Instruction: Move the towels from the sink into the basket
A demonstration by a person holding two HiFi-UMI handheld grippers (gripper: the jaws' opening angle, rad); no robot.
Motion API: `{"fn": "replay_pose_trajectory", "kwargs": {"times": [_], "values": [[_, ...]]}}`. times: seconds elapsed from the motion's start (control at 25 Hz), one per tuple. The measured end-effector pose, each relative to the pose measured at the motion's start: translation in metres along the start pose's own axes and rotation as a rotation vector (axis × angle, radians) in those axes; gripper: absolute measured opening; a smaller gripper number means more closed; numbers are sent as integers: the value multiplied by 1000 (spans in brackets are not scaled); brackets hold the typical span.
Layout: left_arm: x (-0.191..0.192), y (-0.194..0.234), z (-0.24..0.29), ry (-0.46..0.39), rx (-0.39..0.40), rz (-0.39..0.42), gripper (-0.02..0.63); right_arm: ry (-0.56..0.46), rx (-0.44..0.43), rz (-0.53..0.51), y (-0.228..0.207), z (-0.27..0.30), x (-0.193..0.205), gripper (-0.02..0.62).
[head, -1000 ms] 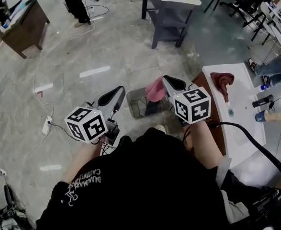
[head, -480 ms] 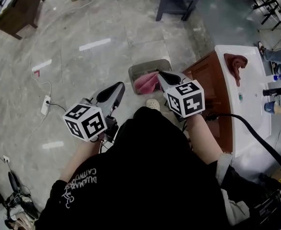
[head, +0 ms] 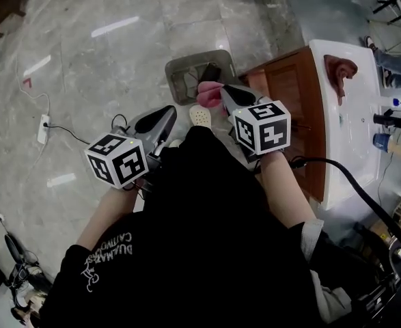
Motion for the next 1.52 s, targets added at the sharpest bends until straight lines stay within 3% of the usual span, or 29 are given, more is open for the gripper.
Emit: {"fn": "replay_pose_trajectory", "kwargs": {"times": [0.44, 0.68, 0.96, 1.2, 1.4, 1.52], "values": [[-24, 19, 34, 19, -81, -30, 2, 19, -53, 65, -53, 54, -1, 21], [-52, 28, 75, 19, -111, -54, 2, 86, -122, 31, -91, 95, -12, 21], [-81, 58, 146, 10, -138, -155, 2, 176, -213, -1, -158, 159, -24, 21], [-87, 88, 195, 89, -80, -145, 2, 248, -271, 13, -191, 217, -15, 21], [-85, 112, 233, 119, -115, -182, 2, 309, -323, 106, -211, 257, 21, 21], [-81, 125, 247, 91, -143, -170, 2, 307, -344, 185, -223, 279, 48, 20]]}}
Point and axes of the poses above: the fingertips, and each gripper's own axes: z forward along the fingers, y to its left, x out of its underside, the point moved 7 cm from there along -z, backward along the fingers, and after that the axes turned 12 degrees about -z, right-handed, at the moved point
